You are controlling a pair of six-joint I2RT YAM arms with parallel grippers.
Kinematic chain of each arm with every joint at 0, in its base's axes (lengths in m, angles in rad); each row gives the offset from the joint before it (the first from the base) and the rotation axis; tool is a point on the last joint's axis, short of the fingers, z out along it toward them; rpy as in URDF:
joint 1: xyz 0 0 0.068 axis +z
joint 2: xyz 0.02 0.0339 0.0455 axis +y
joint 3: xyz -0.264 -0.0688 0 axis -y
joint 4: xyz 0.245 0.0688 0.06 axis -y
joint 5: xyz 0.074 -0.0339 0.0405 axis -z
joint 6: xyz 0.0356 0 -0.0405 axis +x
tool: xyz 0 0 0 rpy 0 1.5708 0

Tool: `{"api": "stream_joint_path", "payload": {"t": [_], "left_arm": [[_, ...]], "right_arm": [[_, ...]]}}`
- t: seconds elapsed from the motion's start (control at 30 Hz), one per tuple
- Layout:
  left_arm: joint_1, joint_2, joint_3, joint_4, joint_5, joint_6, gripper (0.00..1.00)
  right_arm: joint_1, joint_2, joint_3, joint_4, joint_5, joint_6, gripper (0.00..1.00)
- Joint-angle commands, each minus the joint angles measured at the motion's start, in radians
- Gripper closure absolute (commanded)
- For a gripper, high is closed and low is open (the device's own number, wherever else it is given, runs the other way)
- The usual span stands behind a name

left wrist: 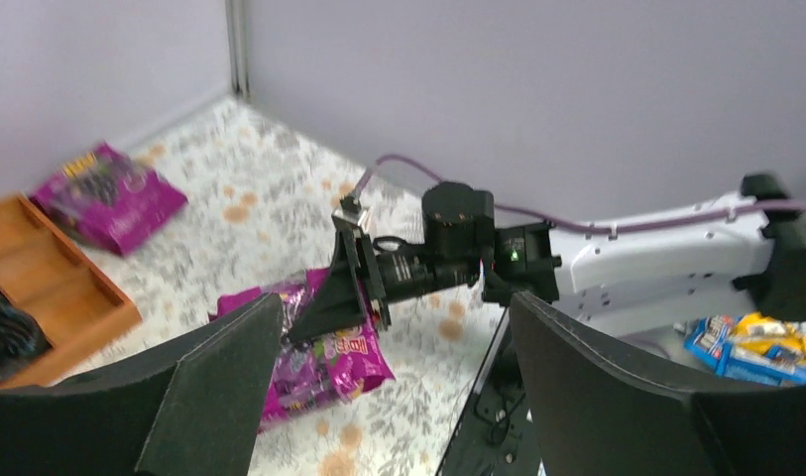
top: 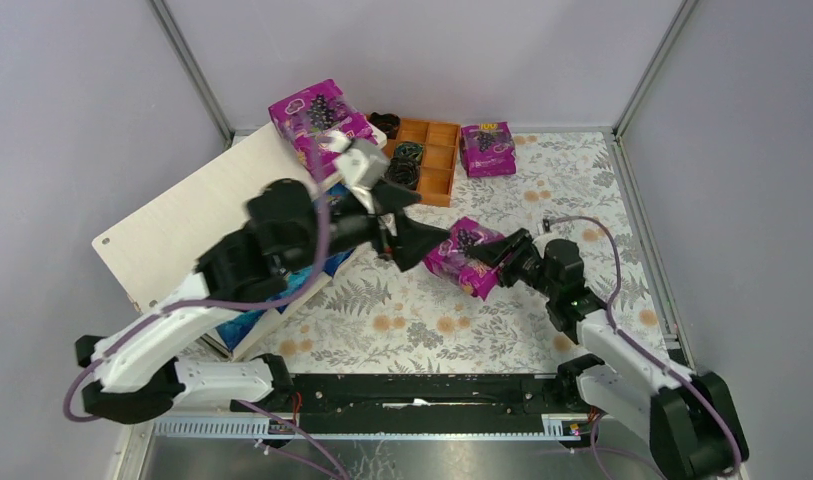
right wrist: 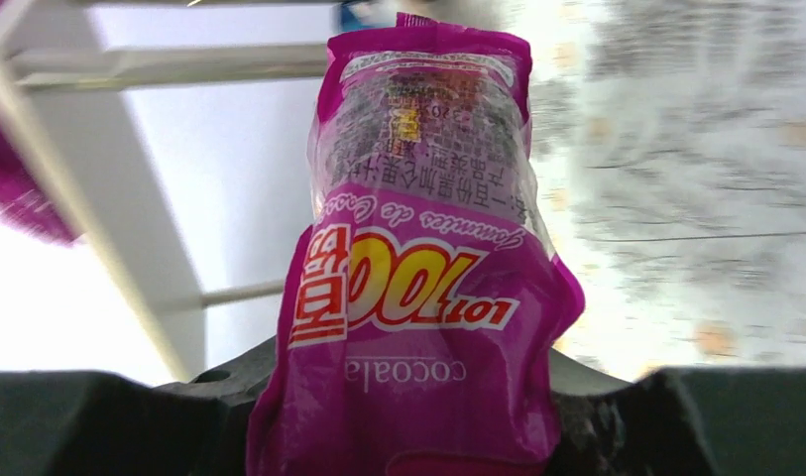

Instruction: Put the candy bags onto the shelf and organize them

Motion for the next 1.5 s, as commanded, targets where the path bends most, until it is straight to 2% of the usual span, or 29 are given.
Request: {"api": "stream_joint_path", "payload": {"t": [0.0, 0.1, 0.23, 0.4, 0.6, 0.7, 0.87, 1.0, 1.07, 1.17, 1.33, 1.47], "left_arm": [[-0.001, -0.099, 0.112, -0.021, -0.018, 0.047, 0.11], [-0.001, -0.128, 0.187, -0.025, 0.017, 0.056, 0.10], [-0.002, -0.131, 0.316, -0.041, 0.074, 0.047, 0.09], [-0.001, -0.164, 0.390, -0.032, 0.106, 0.004, 0.09], [-0.001, -0.222, 0.453, -0.025, 0.094, -0.036, 0.09], [-0.001, -0.247, 0.458, -0.033, 0.082, -0.053, 0.09], [0.000, -0.296, 0.463, -0.066, 0.076, -0.085, 0.09], [-0.001, -0.346, 0.413, -0.069, 0.045, -0.089, 0.09], [0.000, -0.363, 0.390, -0.074, 0.042, -0.089, 0.09], [0.000, -0.372, 0.360, -0.079, 0.043, -0.091, 0.09], [-0.001, -0.369, 0.328, -0.075, 0.054, -0.083, 0.09], [-0.002, -0.368, 0.315, -0.072, 0.077, -0.094, 0.09]], "right_arm": [[0.089, -0.164, 0.208, -0.062, 0.035, 0.046, 0.58], [0.207, -0.155, 0.355, -0.128, 0.131, 0.031, 0.59], [0.392, -0.035, 0.625, -0.158, 0.237, -0.052, 0.59], [0.659, 0.166, 0.951, -0.124, 0.433, -0.190, 0.59], [0.830, 0.502, 1.323, -0.037, 0.558, -0.303, 0.59], [0.878, 0.666, 1.534, -0.051, 0.671, -0.379, 0.59], [0.881, 0.963, 1.863, -0.106, 0.745, -0.421, 0.59], [0.884, 1.131, 2.083, -0.181, 0.786, -0.457, 0.59], [0.884, 1.173, 2.130, -0.201, 0.808, -0.476, 0.60], [0.884, 1.186, 2.093, -0.175, 0.842, -0.488, 0.59], [0.883, 1.247, 2.160, -0.233, 0.834, -0.511, 0.58], [0.883, 1.229, 2.119, -0.264, 0.832, -0.483, 0.52]]}}
